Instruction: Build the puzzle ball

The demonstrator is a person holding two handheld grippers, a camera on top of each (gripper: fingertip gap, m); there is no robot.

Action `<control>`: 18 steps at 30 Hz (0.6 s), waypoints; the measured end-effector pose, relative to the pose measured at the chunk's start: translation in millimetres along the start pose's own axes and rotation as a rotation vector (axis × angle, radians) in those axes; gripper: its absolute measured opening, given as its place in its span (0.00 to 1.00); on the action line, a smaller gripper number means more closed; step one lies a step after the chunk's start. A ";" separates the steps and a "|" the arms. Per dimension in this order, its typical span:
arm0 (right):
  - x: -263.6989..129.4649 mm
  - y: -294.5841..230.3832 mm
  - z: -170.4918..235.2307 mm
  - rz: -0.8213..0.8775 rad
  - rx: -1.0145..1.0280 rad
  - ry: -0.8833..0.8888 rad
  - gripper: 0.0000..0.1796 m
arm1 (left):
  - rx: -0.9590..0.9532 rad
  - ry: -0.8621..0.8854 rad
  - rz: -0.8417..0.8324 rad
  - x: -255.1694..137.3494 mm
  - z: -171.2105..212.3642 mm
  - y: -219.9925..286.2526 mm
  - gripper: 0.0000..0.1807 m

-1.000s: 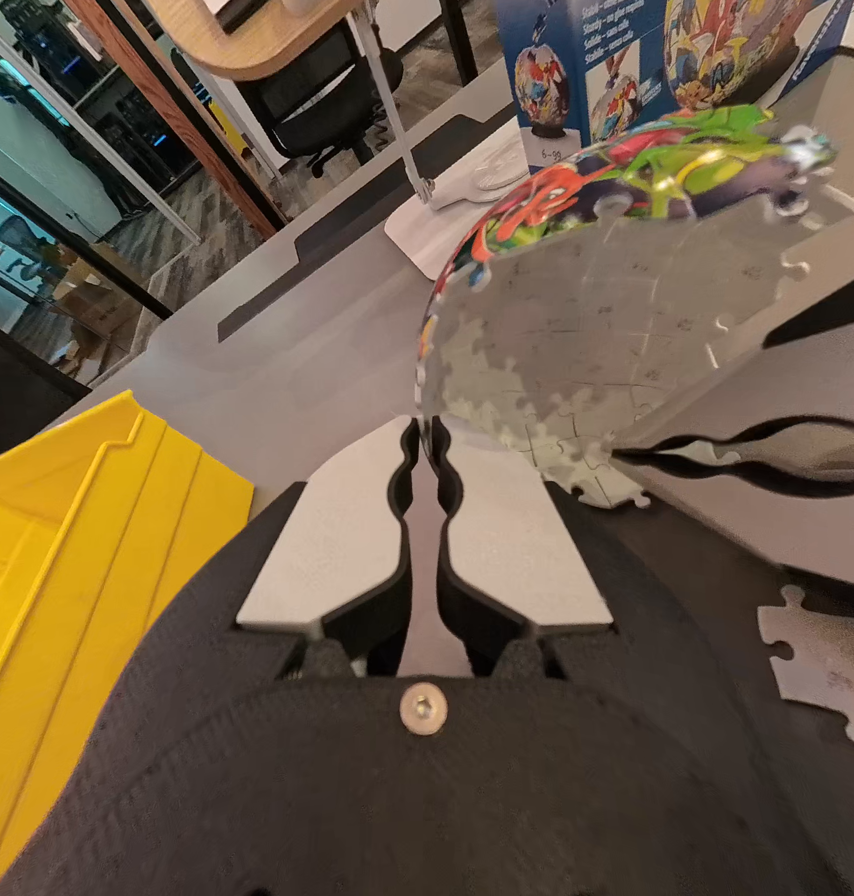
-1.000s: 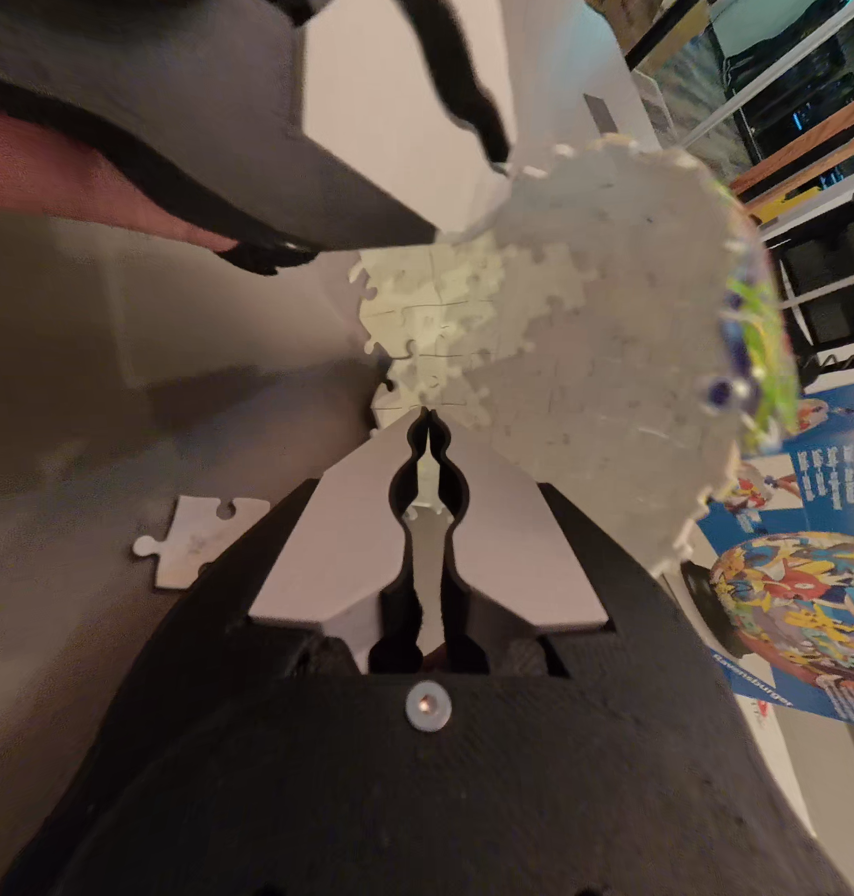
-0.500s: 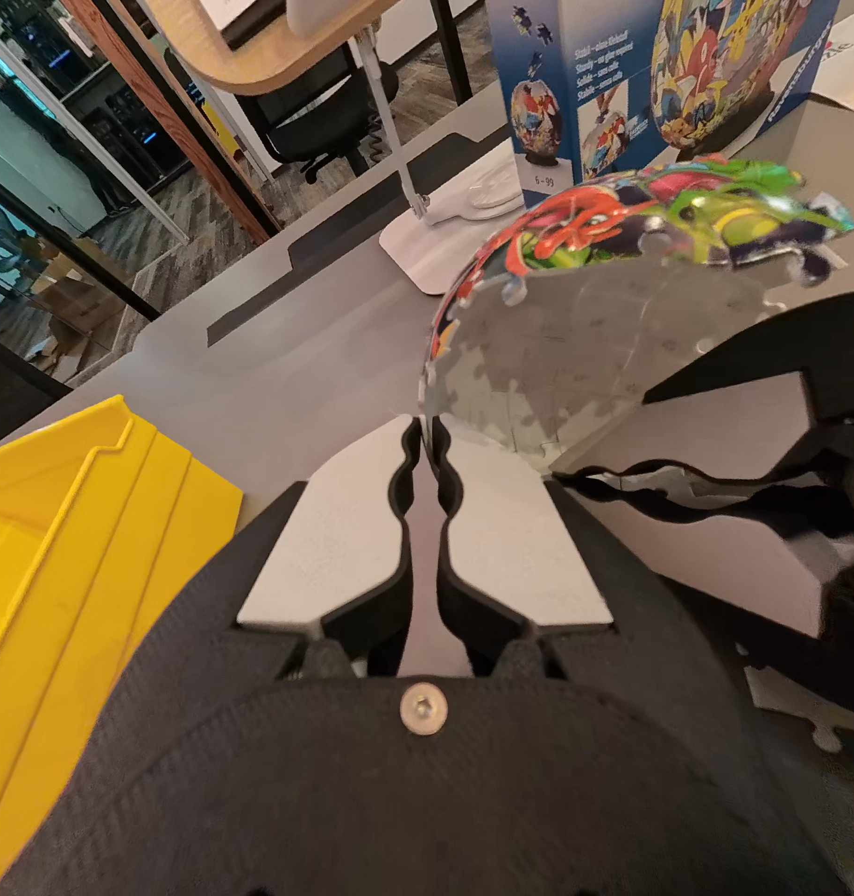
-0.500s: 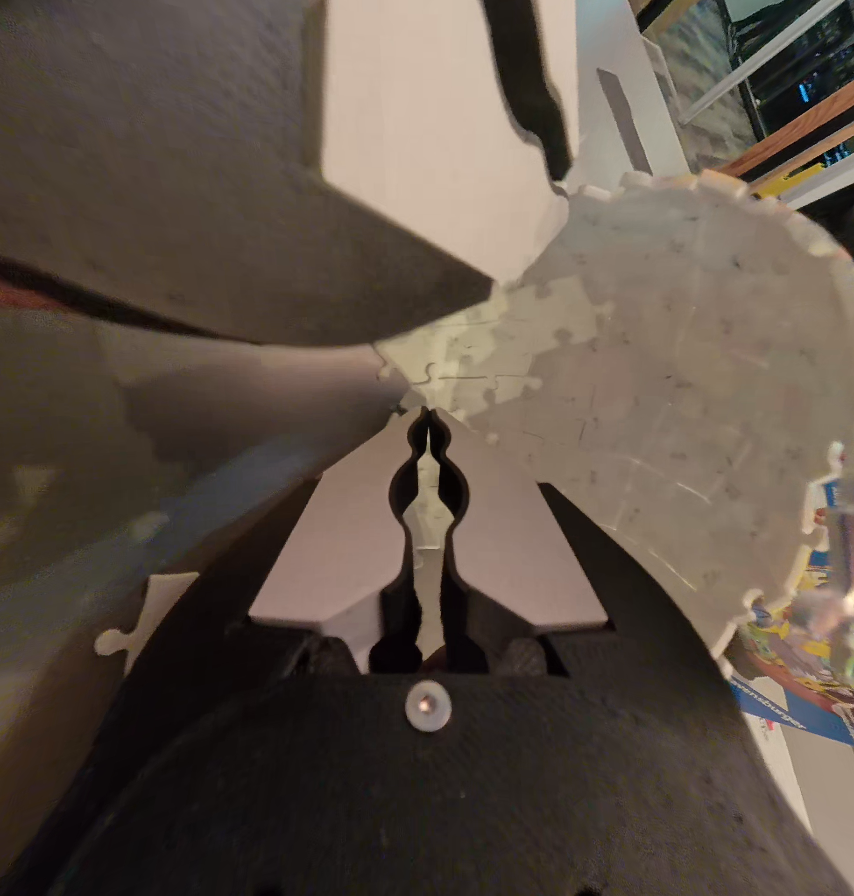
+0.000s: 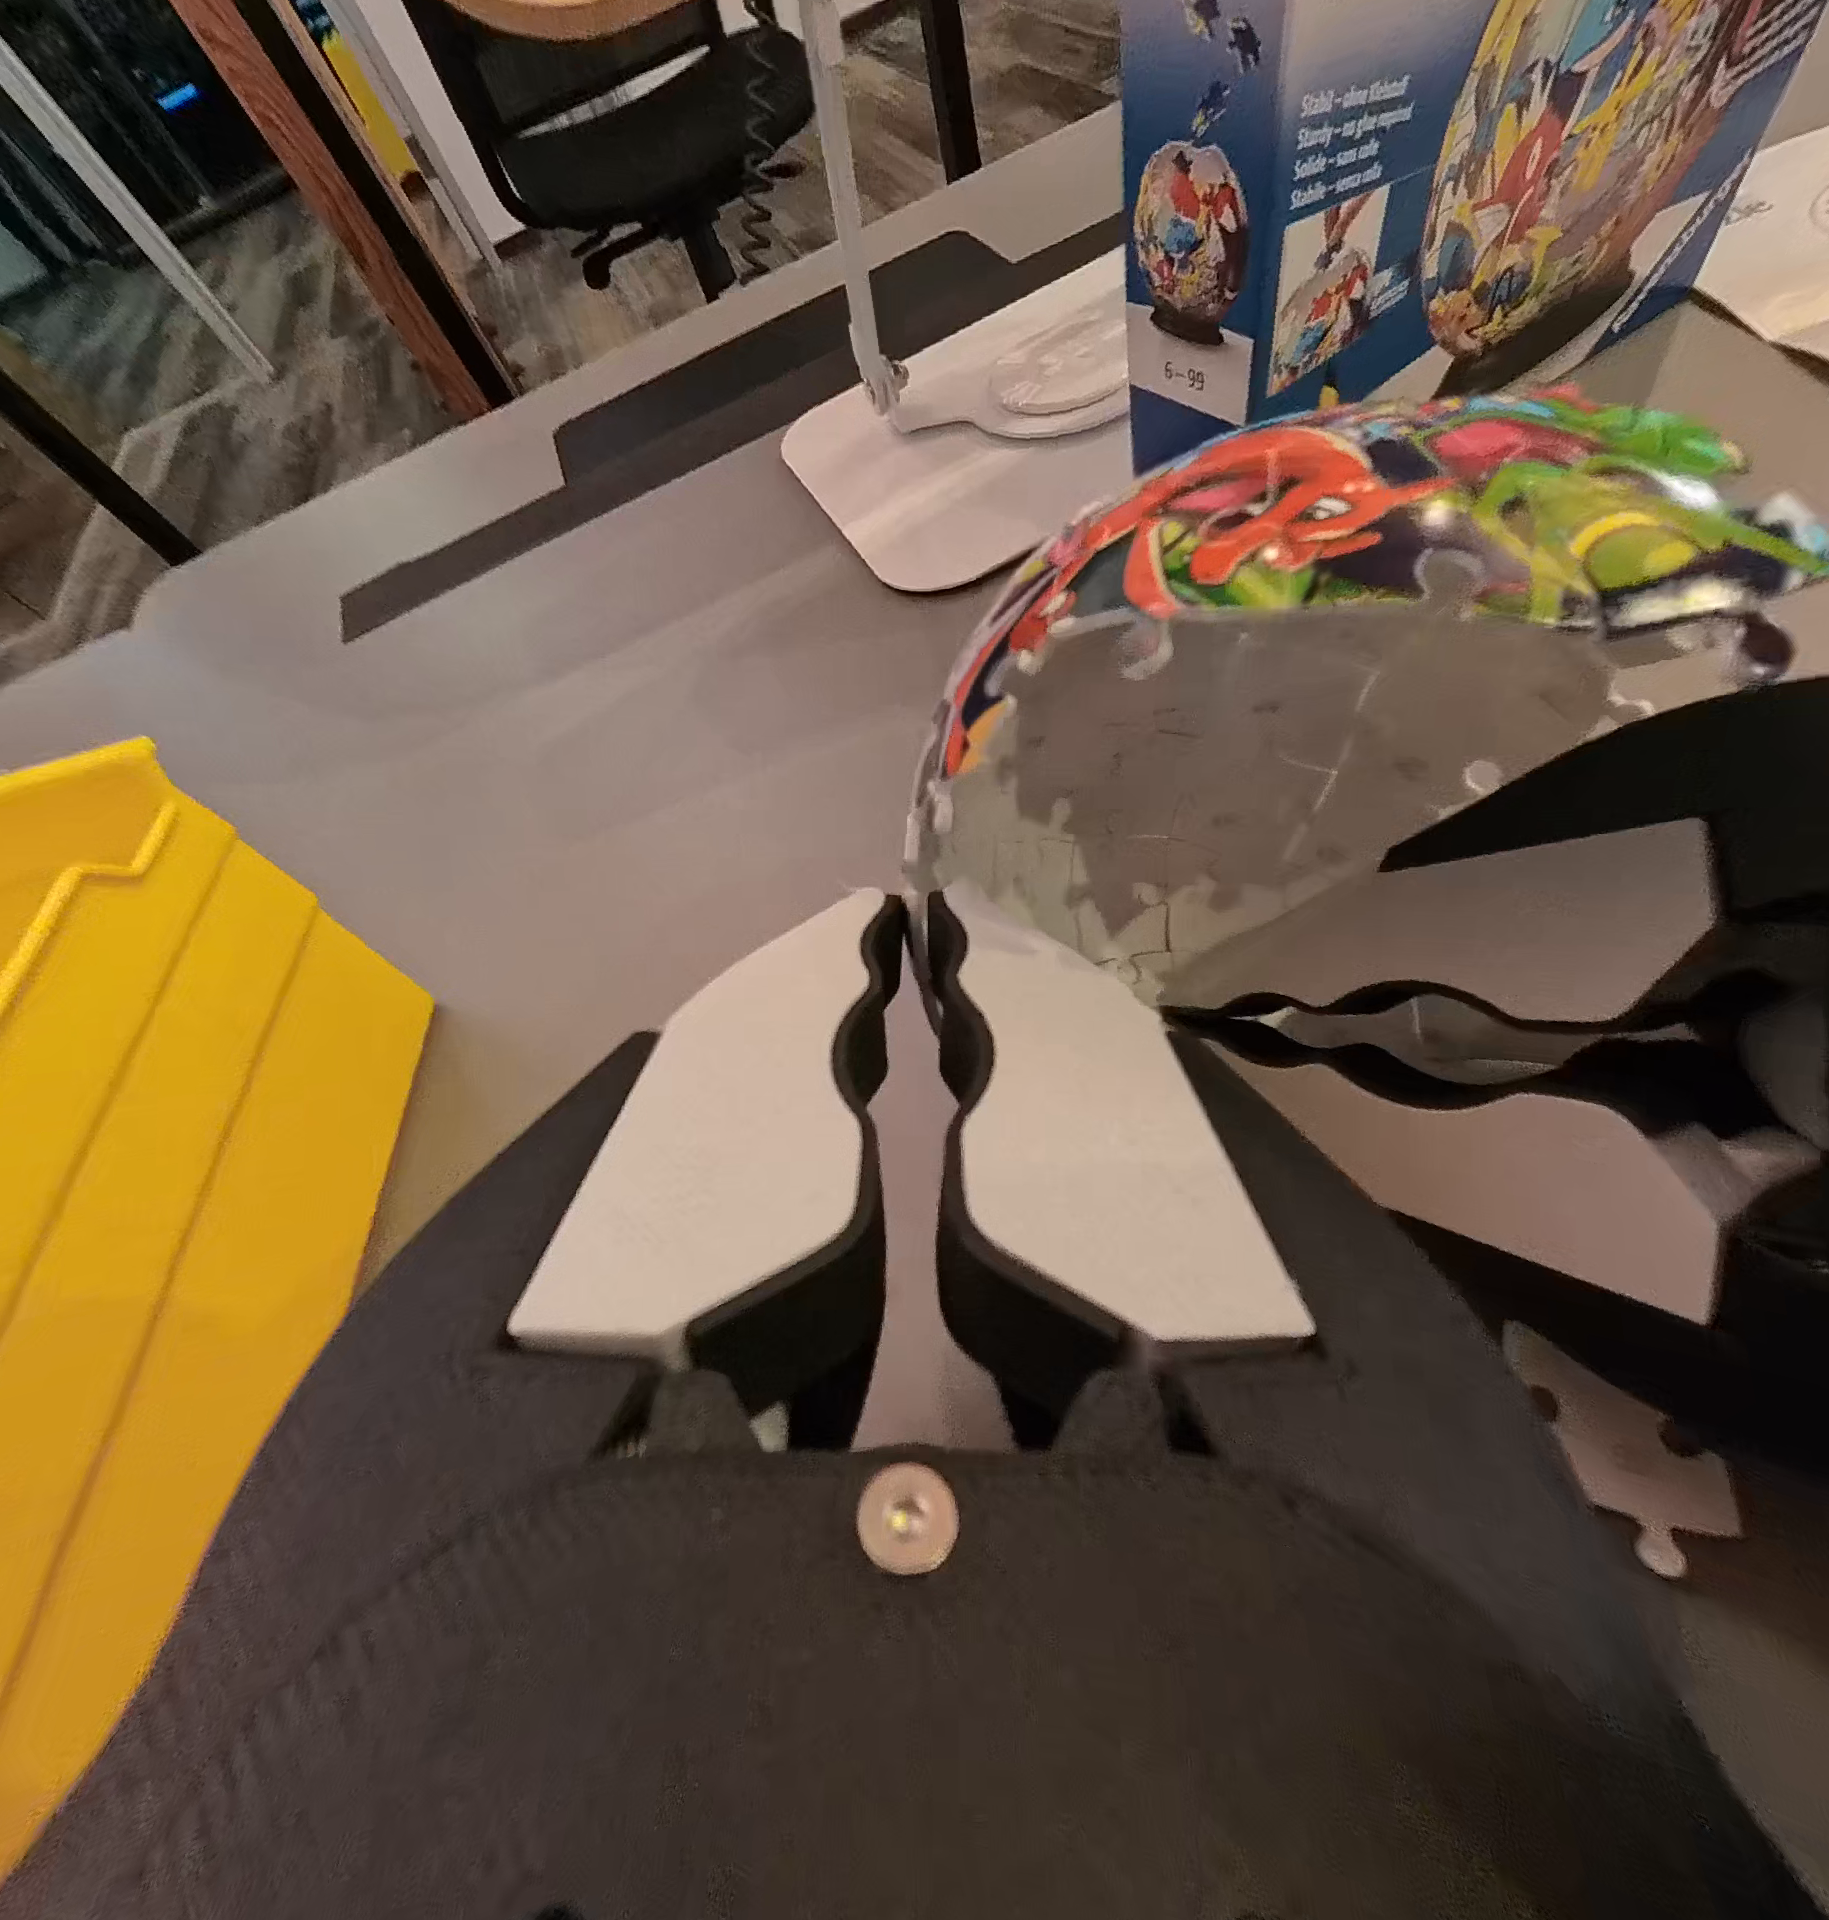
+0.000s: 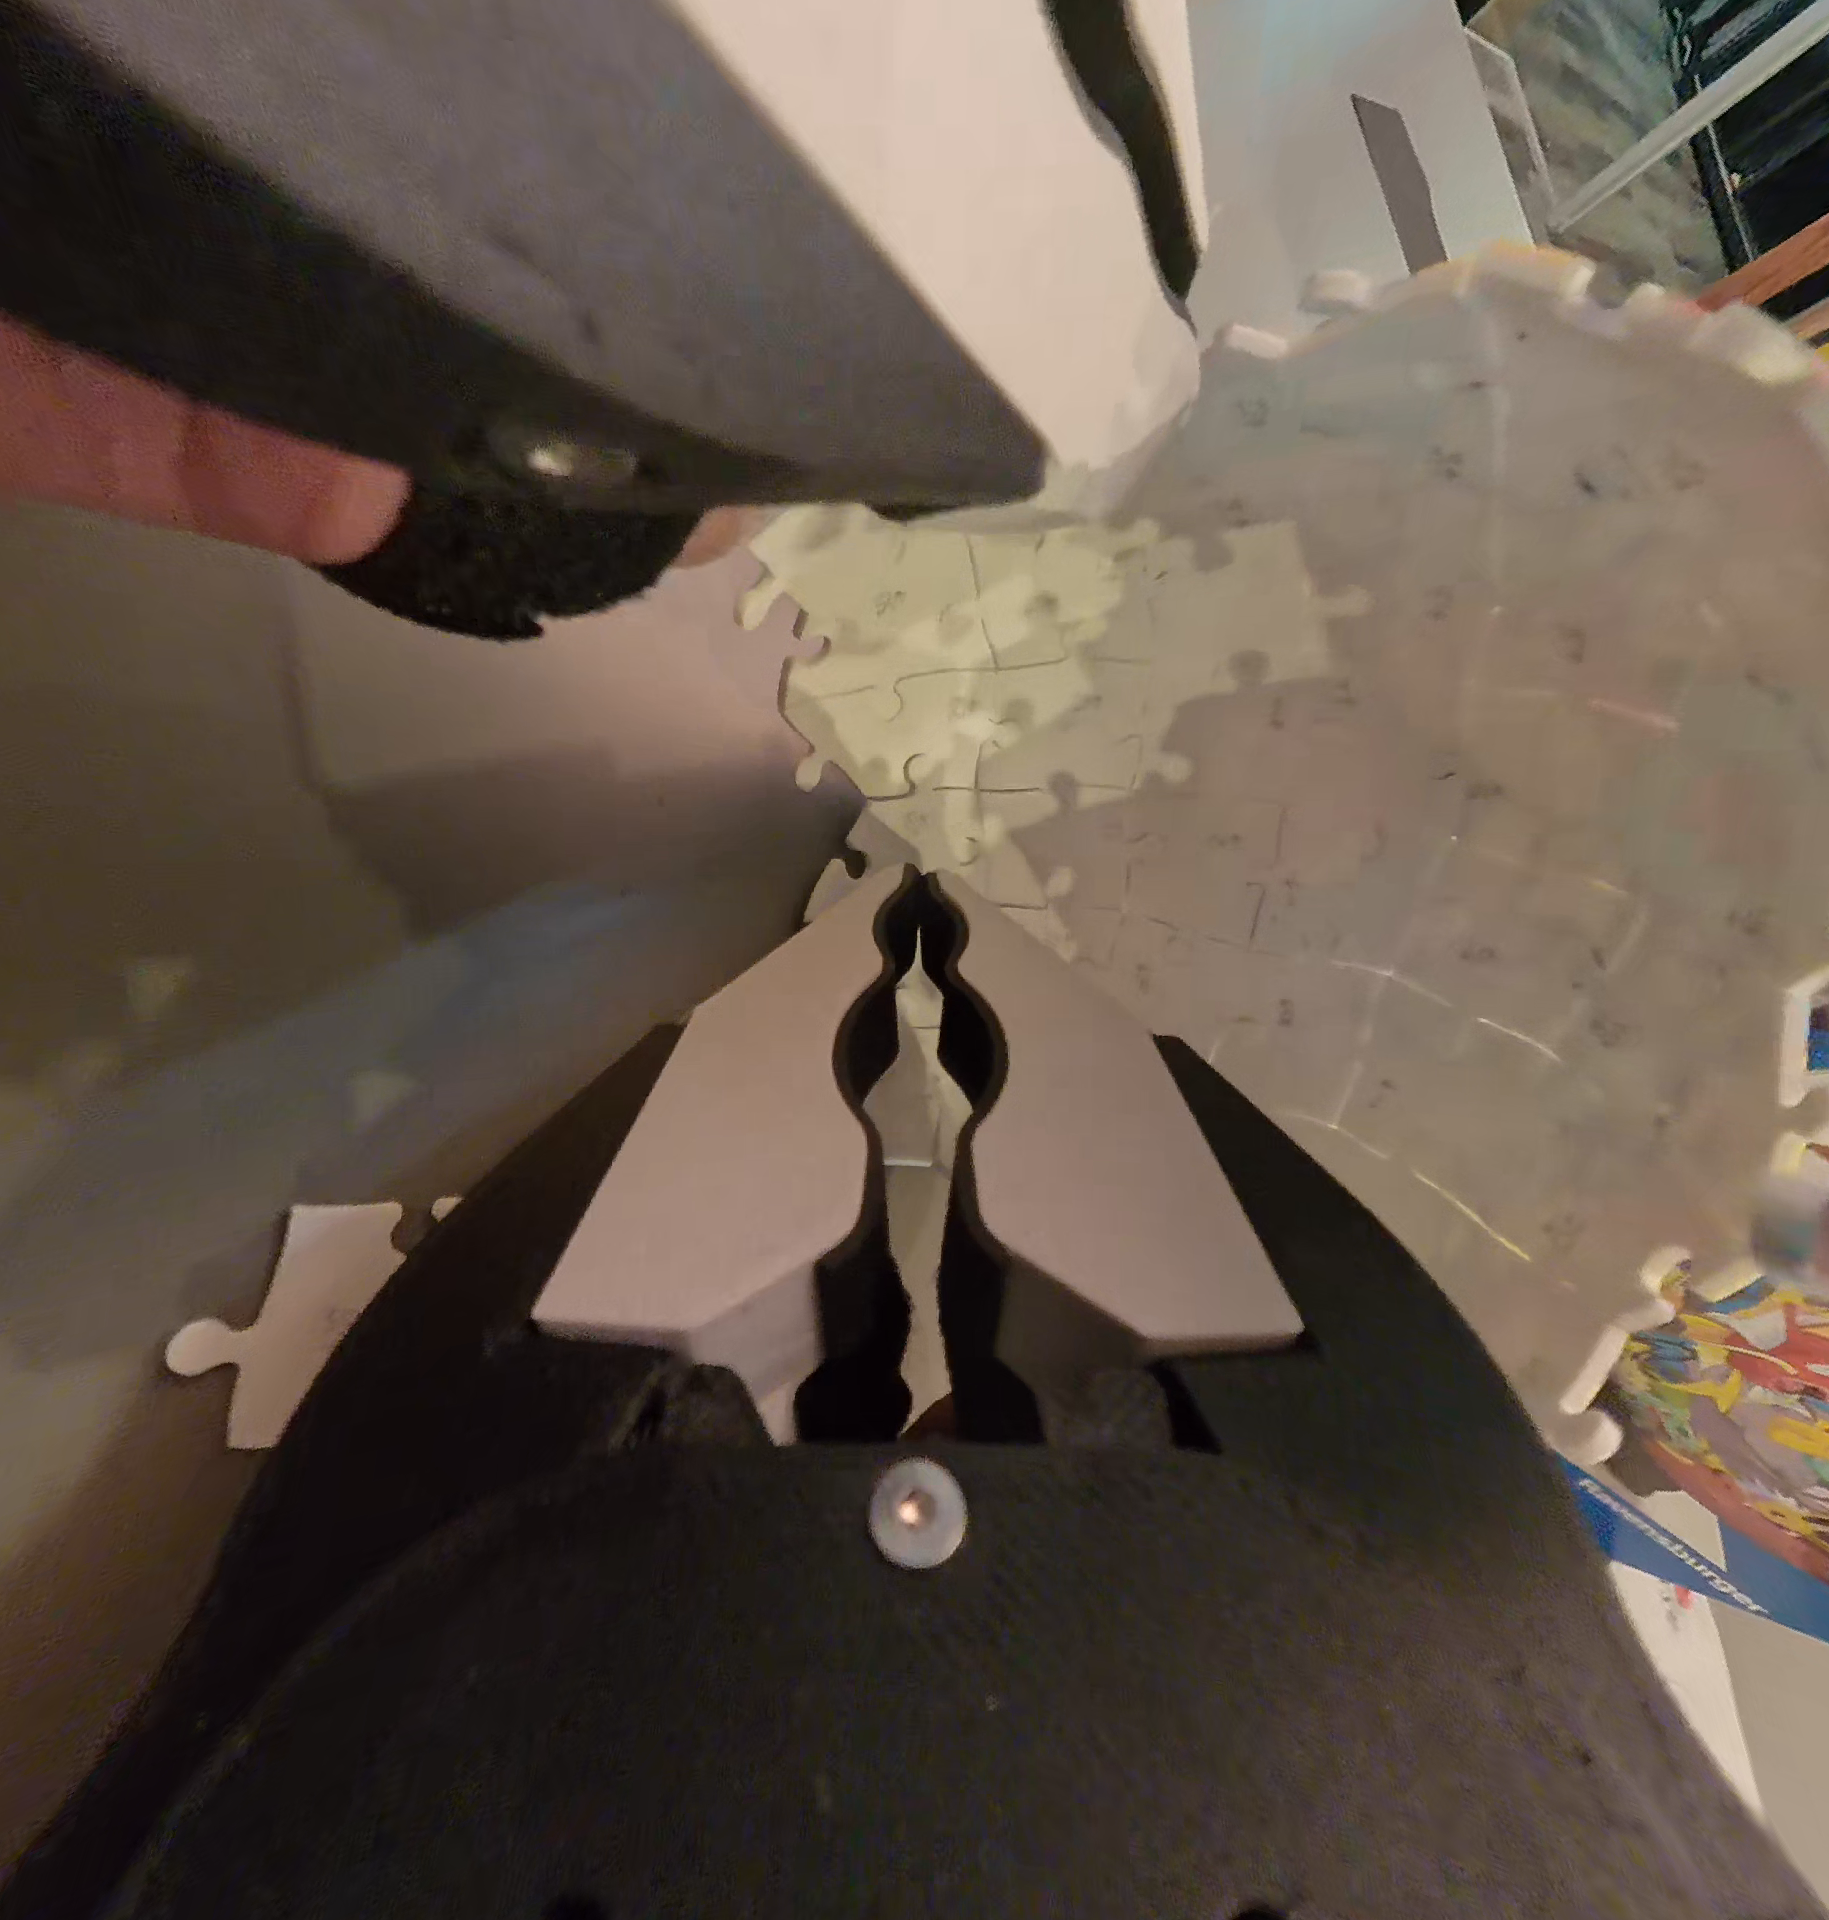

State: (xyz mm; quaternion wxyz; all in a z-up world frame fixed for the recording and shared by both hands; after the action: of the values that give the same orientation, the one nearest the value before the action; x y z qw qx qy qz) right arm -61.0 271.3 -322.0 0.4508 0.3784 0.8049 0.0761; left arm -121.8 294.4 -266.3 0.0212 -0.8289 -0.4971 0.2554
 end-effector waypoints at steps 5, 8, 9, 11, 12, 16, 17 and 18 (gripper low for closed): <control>0.1 -0.6 0.2 0.011 -0.024 -0.002 0.00 | -0.047 -0.026 0.021 1.2 0.2 -1.5 0.02; 0.0 -0.4 0.2 0.010 -0.025 0.000 0.00 | -0.092 -0.036 0.045 1.6 -0.5 -2.0 0.03; 0.1 -0.4 0.2 0.009 -0.021 0.002 0.00 | -0.101 -0.036 0.052 2.1 -0.2 -2.4 0.03; 0.0 -0.3 0.4 0.009 -0.018 0.007 0.00 | -0.125 -0.033 0.071 1.9 1.2 -3.7 0.03; 0.0 -0.4 0.5 0.010 -0.018 0.007 0.00 | -0.141 -0.034 0.083 1.2 1.9 -4.2 0.03; 0.3 -0.8 0.6 0.014 -0.019 0.009 0.00 | -0.210 -0.056 0.128 -1.7 7.9 -5.9 0.13; 0.2 -0.7 0.6 0.013 -0.018 0.009 0.00 | -0.232 -0.056 0.143 -2.8 9.0 -5.8 0.14; 0.2 -0.6 0.6 0.012 -0.021 0.010 0.00 | -0.250 -0.064 0.164 -3.5 10.8 -4.7 0.16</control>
State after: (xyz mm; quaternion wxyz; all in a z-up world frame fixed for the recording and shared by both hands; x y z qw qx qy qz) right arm -60.9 270.9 -322.8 0.4504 0.3782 0.8039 0.0891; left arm -131.7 291.5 -272.9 -0.1193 -0.8543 -0.4561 0.2188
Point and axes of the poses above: each gripper's, where its closed fingertips meet, x out along the fingers, z out of its underside, y = z × x across the jaws, the point moved 4 cm from there along -x, back along the fingers, and after that the axes turned 6 degrees about -z, right-handed, at the moved point
